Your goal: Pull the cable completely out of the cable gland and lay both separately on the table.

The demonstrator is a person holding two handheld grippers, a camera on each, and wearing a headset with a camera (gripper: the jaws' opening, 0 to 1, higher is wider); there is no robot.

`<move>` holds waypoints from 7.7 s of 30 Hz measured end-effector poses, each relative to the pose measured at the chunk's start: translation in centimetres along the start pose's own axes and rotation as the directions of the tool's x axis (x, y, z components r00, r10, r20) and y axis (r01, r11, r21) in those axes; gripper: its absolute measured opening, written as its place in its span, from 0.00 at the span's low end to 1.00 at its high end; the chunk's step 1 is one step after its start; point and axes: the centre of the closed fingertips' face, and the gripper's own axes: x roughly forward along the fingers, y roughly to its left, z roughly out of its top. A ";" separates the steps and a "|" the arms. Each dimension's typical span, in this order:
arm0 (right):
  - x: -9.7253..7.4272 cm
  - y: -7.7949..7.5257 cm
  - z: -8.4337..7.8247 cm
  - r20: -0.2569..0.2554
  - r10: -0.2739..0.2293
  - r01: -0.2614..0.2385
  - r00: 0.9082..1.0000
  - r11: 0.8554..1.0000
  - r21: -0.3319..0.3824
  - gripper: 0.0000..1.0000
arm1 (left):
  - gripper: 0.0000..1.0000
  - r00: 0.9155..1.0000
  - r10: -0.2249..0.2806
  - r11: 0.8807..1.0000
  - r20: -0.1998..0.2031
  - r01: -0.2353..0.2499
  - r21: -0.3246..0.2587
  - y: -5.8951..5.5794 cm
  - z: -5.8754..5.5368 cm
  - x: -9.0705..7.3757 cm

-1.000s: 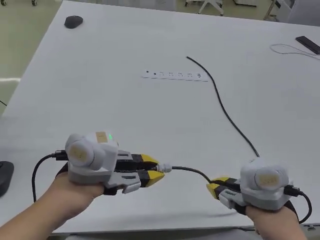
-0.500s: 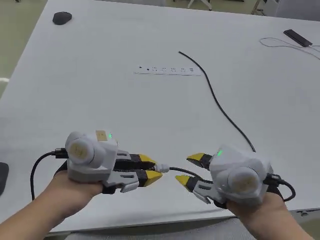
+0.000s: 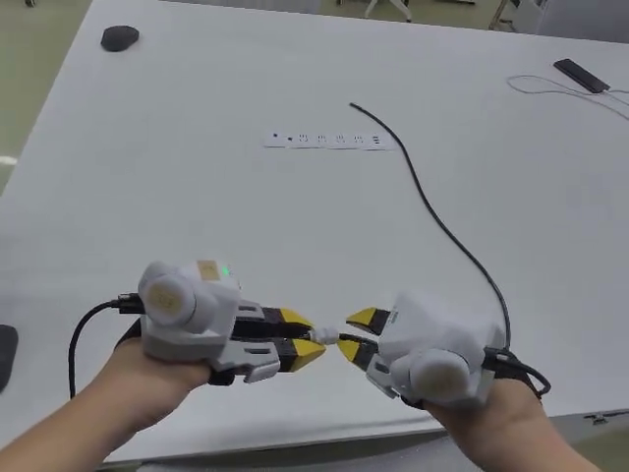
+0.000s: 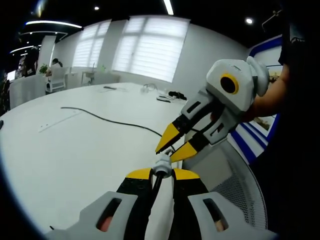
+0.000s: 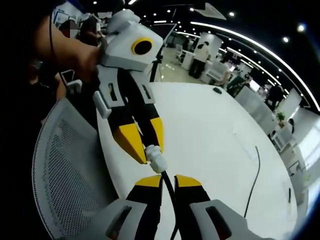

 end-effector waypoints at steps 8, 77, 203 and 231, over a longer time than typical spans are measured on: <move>-0.1 -0.8 -0.5 0.023 -0.021 0.018 1.000 0.990 0.137 0.01 | 0.15 1.000 -0.004 1.000 0.003 0.004 0.010 0.1 0.2 0.2; 0.4 -1.0 0.9 0.044 0.030 -0.033 0.999 0.997 0.071 0.14 | 0.15 1.000 -0.004 1.000 0.028 0.004 0.003 0.8 0.6 -0.6; 1.5 -3.1 -6.5 0.000 0.043 -0.041 0.999 0.945 0.324 0.00 | 0.15 0.990 0.070 0.997 0.123 -0.066 -0.037 2.7 1.8 -2.2; 6.1 -6.1 -0.7 0.044 0.068 -0.078 0.997 0.958 0.276 0.00 | 0.15 0.979 0.179 0.977 0.100 -0.165 -0.137 5.6 -3.7 -3.7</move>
